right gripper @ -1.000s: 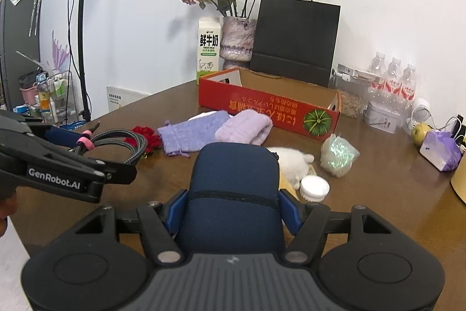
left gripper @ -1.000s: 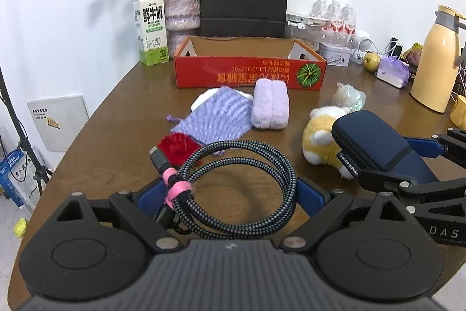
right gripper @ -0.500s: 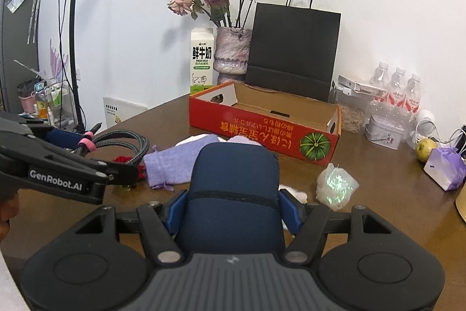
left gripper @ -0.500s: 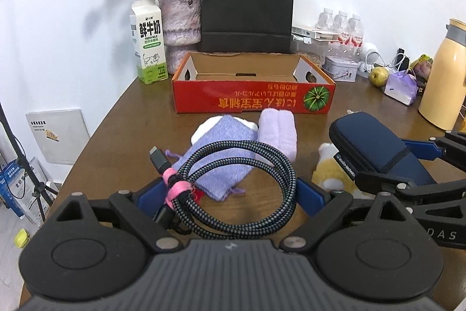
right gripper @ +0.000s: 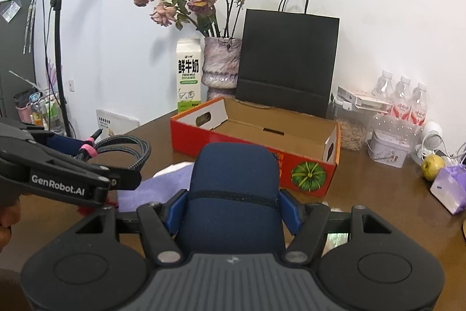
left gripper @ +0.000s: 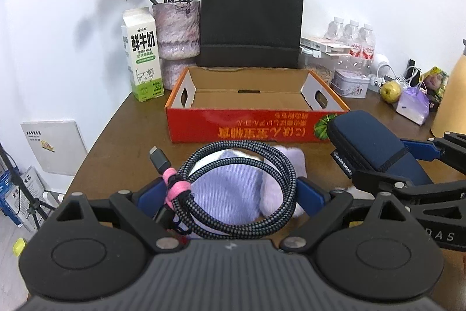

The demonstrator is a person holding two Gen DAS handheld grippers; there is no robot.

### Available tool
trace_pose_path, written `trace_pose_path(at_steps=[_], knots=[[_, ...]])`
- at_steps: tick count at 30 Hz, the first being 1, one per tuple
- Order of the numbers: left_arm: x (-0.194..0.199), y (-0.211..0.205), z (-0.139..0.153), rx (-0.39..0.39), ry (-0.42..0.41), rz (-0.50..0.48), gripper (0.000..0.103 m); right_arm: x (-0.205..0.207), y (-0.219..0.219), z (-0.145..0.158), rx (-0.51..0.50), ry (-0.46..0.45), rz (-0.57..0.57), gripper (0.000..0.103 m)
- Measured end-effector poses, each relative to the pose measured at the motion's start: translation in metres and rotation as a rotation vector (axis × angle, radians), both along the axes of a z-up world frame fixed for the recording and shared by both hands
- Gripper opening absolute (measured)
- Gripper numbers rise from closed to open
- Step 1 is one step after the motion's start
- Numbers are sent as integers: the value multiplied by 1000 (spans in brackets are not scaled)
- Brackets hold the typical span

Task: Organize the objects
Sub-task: 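Lift the cable and pouch and carry both toward the red cardboard box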

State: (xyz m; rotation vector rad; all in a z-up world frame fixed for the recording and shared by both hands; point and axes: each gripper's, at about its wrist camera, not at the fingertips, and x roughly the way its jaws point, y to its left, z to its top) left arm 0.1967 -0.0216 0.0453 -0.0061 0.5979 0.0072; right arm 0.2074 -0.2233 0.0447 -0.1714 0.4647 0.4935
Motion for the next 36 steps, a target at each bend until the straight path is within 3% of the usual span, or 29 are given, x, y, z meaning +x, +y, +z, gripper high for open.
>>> trace_pose_path(at_steps=[36], knots=[[177,7,29,-2,-28,37,94,172,23,21,-13,-29,-13,65]])
